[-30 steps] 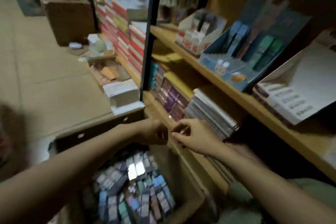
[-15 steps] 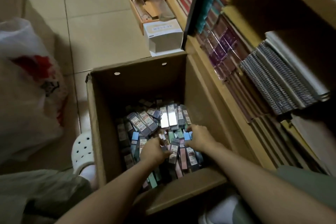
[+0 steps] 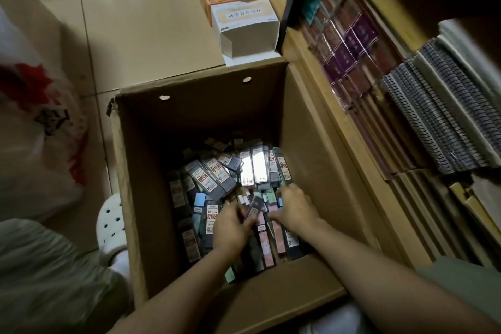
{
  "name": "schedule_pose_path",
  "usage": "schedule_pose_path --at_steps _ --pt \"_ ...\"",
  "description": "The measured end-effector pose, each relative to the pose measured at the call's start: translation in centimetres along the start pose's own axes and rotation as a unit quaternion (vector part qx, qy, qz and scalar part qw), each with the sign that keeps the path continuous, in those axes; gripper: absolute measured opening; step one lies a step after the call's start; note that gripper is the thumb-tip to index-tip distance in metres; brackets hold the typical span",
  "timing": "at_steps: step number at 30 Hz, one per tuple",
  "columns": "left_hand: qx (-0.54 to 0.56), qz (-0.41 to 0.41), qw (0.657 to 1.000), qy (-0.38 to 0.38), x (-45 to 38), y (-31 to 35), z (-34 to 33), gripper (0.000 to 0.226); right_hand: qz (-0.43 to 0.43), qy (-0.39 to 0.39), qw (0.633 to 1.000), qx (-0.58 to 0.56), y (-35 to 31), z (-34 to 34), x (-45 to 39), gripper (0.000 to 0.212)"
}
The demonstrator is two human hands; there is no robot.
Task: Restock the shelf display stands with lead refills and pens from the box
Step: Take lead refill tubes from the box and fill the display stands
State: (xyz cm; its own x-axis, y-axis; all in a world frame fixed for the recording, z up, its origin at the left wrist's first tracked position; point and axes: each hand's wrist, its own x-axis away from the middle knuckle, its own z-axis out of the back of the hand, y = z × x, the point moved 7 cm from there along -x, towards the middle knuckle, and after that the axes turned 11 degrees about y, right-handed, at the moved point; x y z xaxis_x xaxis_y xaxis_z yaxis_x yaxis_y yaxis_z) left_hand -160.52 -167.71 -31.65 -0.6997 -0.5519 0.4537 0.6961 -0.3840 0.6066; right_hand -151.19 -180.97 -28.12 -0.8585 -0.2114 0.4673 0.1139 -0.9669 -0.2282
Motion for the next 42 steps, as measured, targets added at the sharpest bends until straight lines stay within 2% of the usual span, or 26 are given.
schedule_pose_path --at_steps 4,7,10,15,19,21,24,29,31,34,36,39,42 --pt "0.112 0.08 0.99 0.031 -0.3 -1.2 1.2 0.026 -0.033 0.061 0.997 0.034 -1.2 0.4 -0.5 0.046" --pt "0.189 0.138 0.972 0.015 -0.1 -1.5 0.9 0.021 -0.056 0.083 0.994 0.038 -2.3 0.2 -0.2 0.038" --pt "0.236 0.164 0.958 0.011 -0.3 -1.1 1.0 0.014 -0.085 0.068 0.994 0.026 -1.7 0.2 0.2 0.029" --pt "0.294 0.228 0.927 -0.043 0.1 0.1 0.9 0.025 -0.088 -0.012 0.993 0.076 -0.4 1.5 2.0 0.032" --pt "0.274 0.213 0.935 -0.074 0.7 0.7 0.8 0.012 -0.068 -0.022 0.996 0.046 -0.6 2.3 3.3 0.037" --pt "0.31 0.209 0.923 -0.092 1.2 1.1 0.7 0.006 -0.047 -0.025 0.999 0.006 -1.5 2.0 3.8 0.036" --pt "0.358 0.212 0.907 -0.068 1.1 1.1 1.4 0.02 -0.011 -0.045 0.998 -0.049 -3.0 0.9 4.2 0.033" --pt "0.342 0.212 0.915 -0.024 0.3 0.3 2.4 0.021 0.022 -0.086 0.991 -0.096 -3.8 -0.1 3.7 0.031" --pt "0.325 0.211 0.922 0.001 0.0 0.0 2.5 0.026 0.056 -0.101 0.992 -0.054 -3.8 -0.2 3.0 0.037" --pt "0.29 0.226 0.929 0.039 -0.3 -0.8 2.7 0.032 0.141 -0.105 0.979 0.1 -3.3 -0.7 1.8 0.067" --pt "0.292 0.243 0.924 0.048 -0.4 -1.4 2.7 0.028 0.19 -0.122 0.963 0.149 -3.2 -1.8 1.4 0.079" --pt "0.302 0.26 0.916 0.051 -0.5 -1.9 2.4 0.028 0.265 -0.124 0.937 0.19 -3.7 -3.4 1.3 0.086" --pt "0.308 0.262 0.913 0.049 -0.4 -2.0 2.0 0.031 0.311 -0.094 0.922 0.21 -4.0 -4.0 1.1 0.085"
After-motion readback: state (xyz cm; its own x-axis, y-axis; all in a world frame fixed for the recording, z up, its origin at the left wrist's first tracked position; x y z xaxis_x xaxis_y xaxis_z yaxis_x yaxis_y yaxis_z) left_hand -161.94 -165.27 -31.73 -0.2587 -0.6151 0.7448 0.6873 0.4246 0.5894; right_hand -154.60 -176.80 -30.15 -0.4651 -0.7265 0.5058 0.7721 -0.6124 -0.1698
